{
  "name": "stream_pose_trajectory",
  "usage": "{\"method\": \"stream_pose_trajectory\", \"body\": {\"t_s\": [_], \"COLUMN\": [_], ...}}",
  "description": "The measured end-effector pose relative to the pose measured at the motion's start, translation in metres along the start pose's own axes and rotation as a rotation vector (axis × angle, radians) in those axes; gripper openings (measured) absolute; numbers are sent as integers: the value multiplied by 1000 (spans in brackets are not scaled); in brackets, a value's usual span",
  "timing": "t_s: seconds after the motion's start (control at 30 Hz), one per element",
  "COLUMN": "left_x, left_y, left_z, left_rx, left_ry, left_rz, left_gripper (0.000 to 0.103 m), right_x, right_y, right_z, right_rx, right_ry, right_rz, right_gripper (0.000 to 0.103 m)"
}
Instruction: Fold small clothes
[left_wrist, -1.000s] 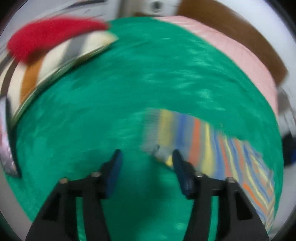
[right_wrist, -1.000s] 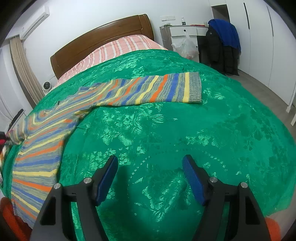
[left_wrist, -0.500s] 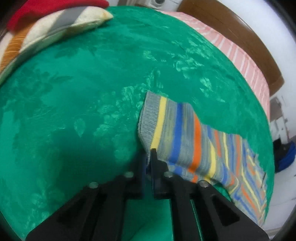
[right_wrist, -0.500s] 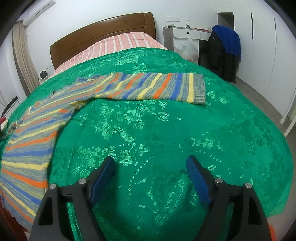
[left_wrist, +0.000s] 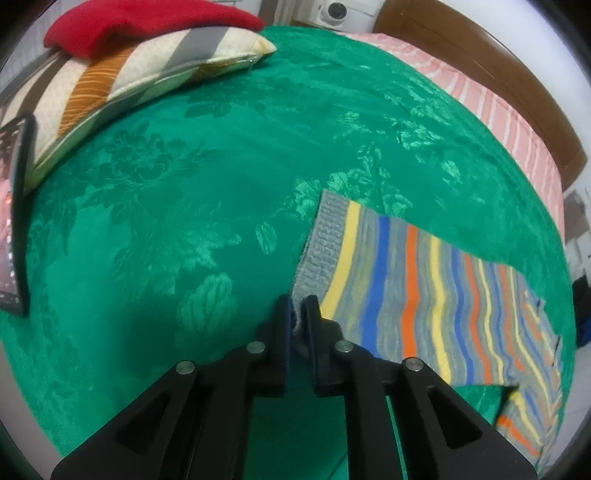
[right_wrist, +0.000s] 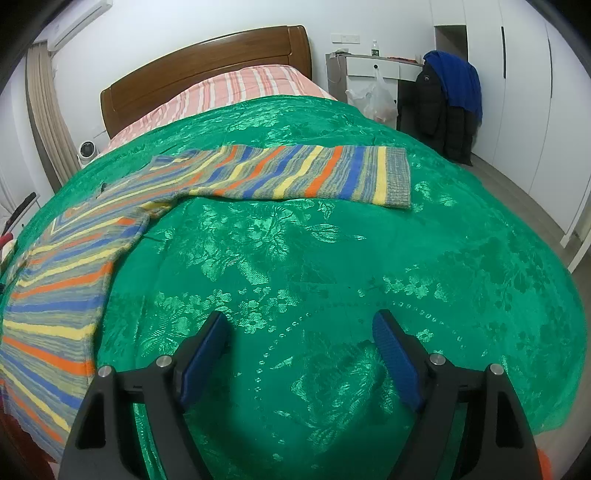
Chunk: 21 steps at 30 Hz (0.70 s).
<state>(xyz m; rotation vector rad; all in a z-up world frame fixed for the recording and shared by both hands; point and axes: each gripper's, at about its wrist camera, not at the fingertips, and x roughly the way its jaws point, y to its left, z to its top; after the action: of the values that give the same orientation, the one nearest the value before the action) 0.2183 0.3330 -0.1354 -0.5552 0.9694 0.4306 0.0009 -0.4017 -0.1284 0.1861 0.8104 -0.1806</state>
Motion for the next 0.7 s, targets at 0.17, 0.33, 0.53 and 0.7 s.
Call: {"method": "stream_pose_trajectory", "body": {"t_s": [0.17, 0.33, 0.53, 0.7], "left_x": [-57, -60, 0, -2], "left_y": [-15, -71, -98, -94], "left_z": [-44, -101, -106, -114], "left_rx": [161, 521, 600, 591], "left_ry": [-142, -130, -45, -140], "left_rz": [-46, -145, -66, -47], "left_gripper": [83, 95, 103, 103], "right_x": [-7, -9, -4, -6], "right_y": [0, -1, 3, 2], "right_z": [0, 1, -1, -2], "right_rx": [3, 20, -4, -4], "right_ry": [-33, -53, -35, -36], "right_rz": [4, 6, -16, -15], "right_gripper": [80, 80, 80, 80]}}
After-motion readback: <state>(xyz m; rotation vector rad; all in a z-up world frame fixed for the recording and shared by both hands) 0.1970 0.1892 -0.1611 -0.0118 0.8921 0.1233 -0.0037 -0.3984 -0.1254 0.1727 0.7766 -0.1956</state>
